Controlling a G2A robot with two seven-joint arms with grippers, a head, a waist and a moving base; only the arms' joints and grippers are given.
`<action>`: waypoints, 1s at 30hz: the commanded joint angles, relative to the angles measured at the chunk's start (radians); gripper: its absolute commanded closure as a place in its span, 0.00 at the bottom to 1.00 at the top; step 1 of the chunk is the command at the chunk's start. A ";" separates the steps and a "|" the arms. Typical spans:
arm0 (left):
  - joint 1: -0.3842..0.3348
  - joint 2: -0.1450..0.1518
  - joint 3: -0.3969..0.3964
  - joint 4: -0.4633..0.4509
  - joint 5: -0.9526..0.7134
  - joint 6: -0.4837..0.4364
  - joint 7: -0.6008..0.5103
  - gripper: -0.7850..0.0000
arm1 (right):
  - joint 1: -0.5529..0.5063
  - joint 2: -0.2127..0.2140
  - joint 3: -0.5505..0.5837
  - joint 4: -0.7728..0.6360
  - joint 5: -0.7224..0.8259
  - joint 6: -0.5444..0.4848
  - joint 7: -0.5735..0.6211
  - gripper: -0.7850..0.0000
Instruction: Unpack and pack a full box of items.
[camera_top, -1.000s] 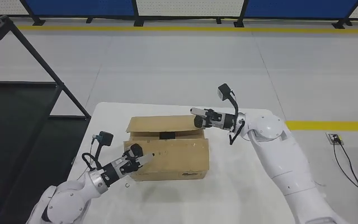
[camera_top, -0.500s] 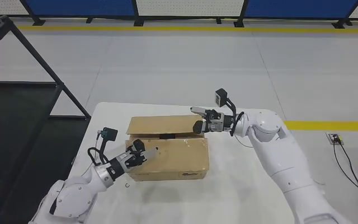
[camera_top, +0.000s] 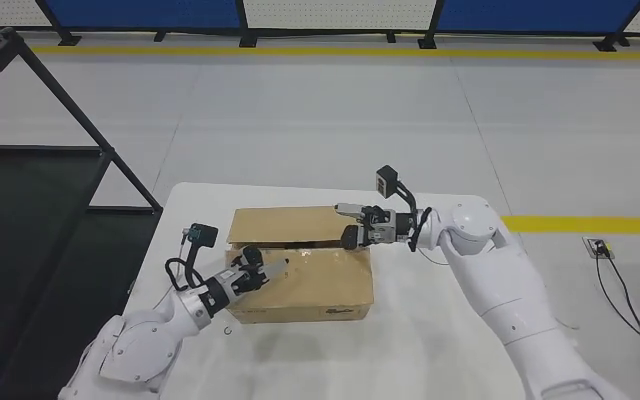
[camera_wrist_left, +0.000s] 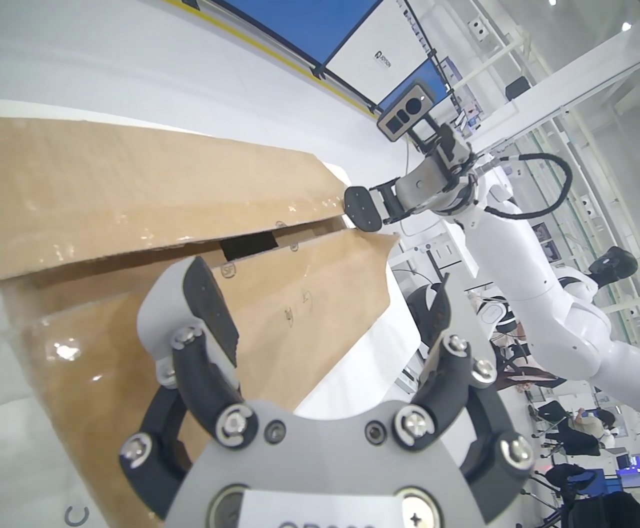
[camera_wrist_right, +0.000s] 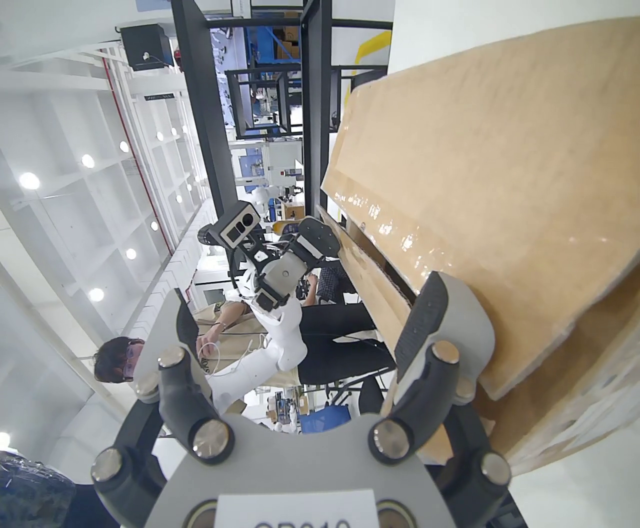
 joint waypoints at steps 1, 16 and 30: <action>-0.007 -0.001 0.007 0.005 0.004 0.004 0.001 0.00 | -0.009 0.002 0.007 -0.012 -0.001 -0.007 -0.029 0.00; -0.020 -0.008 0.032 0.011 0.023 0.020 0.020 0.00 | -0.038 0.010 0.006 -0.045 0.010 0.001 -0.020 0.00; 0.046 -0.006 -0.045 -0.032 -0.123 -0.043 0.042 0.00 | -0.076 0.021 0.017 -0.034 -0.026 -0.058 -0.075 0.00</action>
